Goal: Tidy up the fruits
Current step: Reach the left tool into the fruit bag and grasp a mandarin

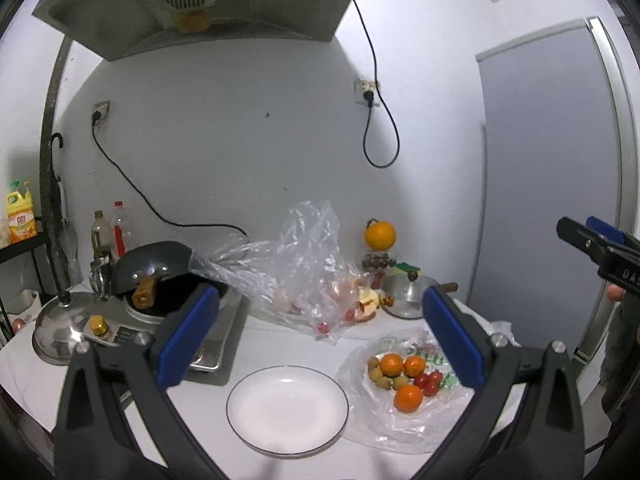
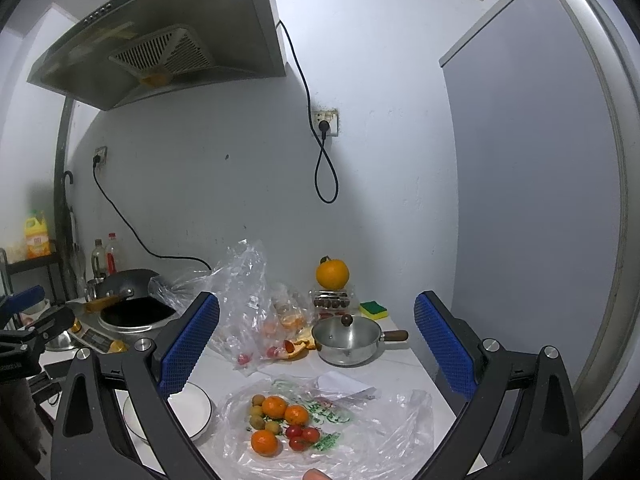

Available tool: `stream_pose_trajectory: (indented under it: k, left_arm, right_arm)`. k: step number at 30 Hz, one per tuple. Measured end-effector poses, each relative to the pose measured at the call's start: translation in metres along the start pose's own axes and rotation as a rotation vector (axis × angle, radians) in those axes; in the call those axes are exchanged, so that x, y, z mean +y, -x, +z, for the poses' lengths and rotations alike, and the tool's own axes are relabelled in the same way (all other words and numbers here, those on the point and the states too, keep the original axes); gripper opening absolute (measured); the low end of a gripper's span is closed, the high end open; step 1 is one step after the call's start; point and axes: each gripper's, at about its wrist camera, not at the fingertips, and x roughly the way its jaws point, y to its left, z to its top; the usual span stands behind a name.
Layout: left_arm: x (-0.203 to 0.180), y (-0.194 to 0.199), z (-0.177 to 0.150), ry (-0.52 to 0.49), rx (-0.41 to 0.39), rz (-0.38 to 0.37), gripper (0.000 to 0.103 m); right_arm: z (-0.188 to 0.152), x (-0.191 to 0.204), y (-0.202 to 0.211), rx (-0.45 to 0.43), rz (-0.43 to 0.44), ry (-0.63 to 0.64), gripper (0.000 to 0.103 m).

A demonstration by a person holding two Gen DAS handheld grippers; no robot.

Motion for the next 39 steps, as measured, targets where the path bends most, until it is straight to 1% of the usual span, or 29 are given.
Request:
stream_pose_trajectory:
  k: [4, 10, 13, 21, 24, 28, 29, 30, 32, 37, 39]
  left_arm:
    - [-0.016, -0.015, -0.007, -0.026, 0.035, -0.005, 0.102]
    - [-0.044, -0.046, -0.027, -0.060, 0.115, -0.019, 0.102]
    - [-0.056, -0.062, -0.036, -0.076, 0.149, -0.020, 0.102]
    - [-0.085, -0.102, -0.069, -0.120, 0.272, -0.037, 0.102]
    - [-0.091, -0.113, -0.079, -0.120, 0.315, -0.047, 0.102]
    - [-0.105, -0.128, -0.094, -0.144, 0.362, -0.066, 0.101]
    - [-0.106, -0.131, -0.096, -0.147, 0.371, -0.069, 0.101]
    - [-0.110, -0.137, -0.100, -0.153, 0.387, -0.076, 0.100]
    - [-0.116, -0.145, -0.107, -0.166, 0.414, -0.089, 0.093]
    - [-0.126, -0.164, -0.123, -0.191, 0.474, -0.116, 0.092]
    - [-0.132, -0.172, -0.131, -0.207, 0.502, -0.132, 0.090]
  right_arm:
    - [-0.010, -0.009, -0.011, 0.022, 0.022, 0.013, 0.100]
    - [-0.034, -0.020, -0.034, 0.068, 0.054, 0.043, 0.100]
    - [-0.047, -0.027, -0.046, 0.100, 0.069, 0.054, 0.100]
    - [-0.081, -0.047, -0.075, 0.199, 0.125, 0.053, 0.099]
    - [-0.092, -0.053, -0.086, 0.235, 0.139, 0.054, 0.099]
    - [-0.106, -0.061, -0.098, 0.277, 0.158, 0.037, 0.090]
    - [-0.109, -0.061, -0.101, 0.286, 0.162, 0.036, 0.089]
    - [-0.114, -0.062, -0.105, 0.298, 0.168, 0.035, 0.089]
    - [-0.118, -0.064, -0.109, 0.311, 0.177, 0.032, 0.089]
    - [-0.133, -0.069, -0.119, 0.348, 0.197, 0.021, 0.087]
    - [-0.138, -0.071, -0.122, 0.363, 0.206, 0.014, 0.087]
